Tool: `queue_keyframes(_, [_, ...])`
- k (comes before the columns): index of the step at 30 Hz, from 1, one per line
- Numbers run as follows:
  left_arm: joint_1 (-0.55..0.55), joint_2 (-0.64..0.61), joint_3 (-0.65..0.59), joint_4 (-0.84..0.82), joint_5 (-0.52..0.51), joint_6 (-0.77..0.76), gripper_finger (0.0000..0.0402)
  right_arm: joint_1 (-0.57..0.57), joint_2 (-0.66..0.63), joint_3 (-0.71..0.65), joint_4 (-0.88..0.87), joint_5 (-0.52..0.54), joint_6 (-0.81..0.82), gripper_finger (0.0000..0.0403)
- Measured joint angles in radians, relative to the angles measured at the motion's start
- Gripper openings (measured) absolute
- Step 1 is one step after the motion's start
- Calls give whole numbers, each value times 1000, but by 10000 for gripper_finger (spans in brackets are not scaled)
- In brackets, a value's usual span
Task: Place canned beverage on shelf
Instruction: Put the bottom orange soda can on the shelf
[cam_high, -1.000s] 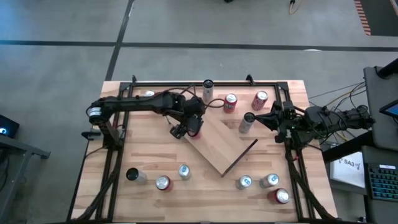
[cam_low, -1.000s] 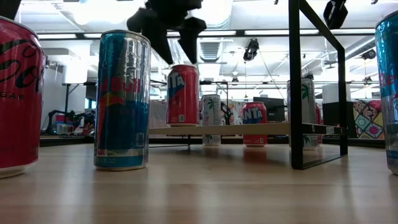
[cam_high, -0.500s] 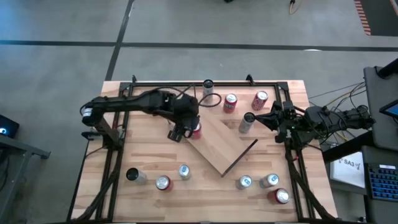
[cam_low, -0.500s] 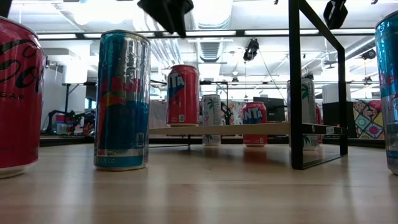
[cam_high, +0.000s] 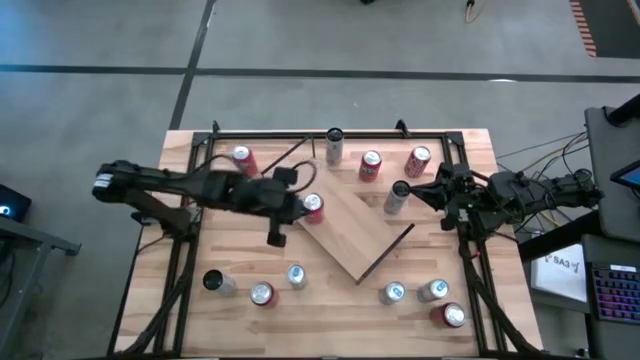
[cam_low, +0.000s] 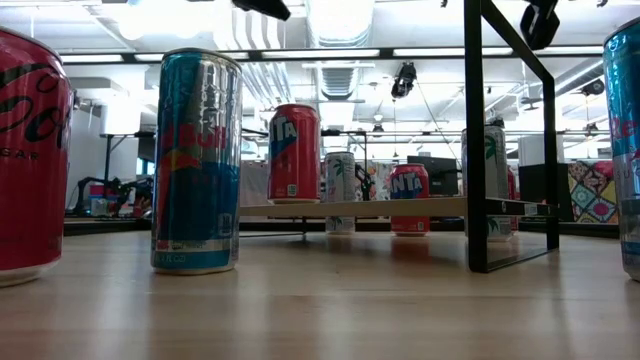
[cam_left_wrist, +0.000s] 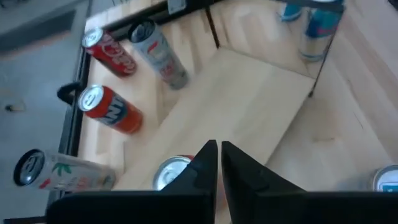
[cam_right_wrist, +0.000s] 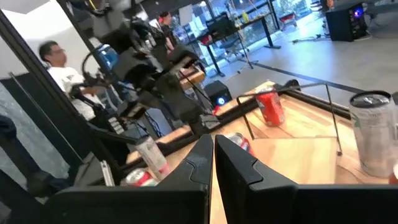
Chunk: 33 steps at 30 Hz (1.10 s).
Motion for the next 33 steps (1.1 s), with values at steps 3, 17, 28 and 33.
queue_keyframes(3, [-24, -60, -113, 120, -13, -25, 4, 0, 18, 0, 46, 74, -51, 9])
queue_keyframes(17, [-28, -165, -385, 298, -169, 0, 0, -2, 263, 2, 239, 96, -242, 9])
queue_keyframes(28, [-24, -109, -392, 320, -95, -13, 0, -2, 370, 24, 244, 95, -219, 9])
queue_keyframes(33, [-20, -101, -392, 362, -97, -13, 0, -16, 376, 38, 237, 96, -253, 9])
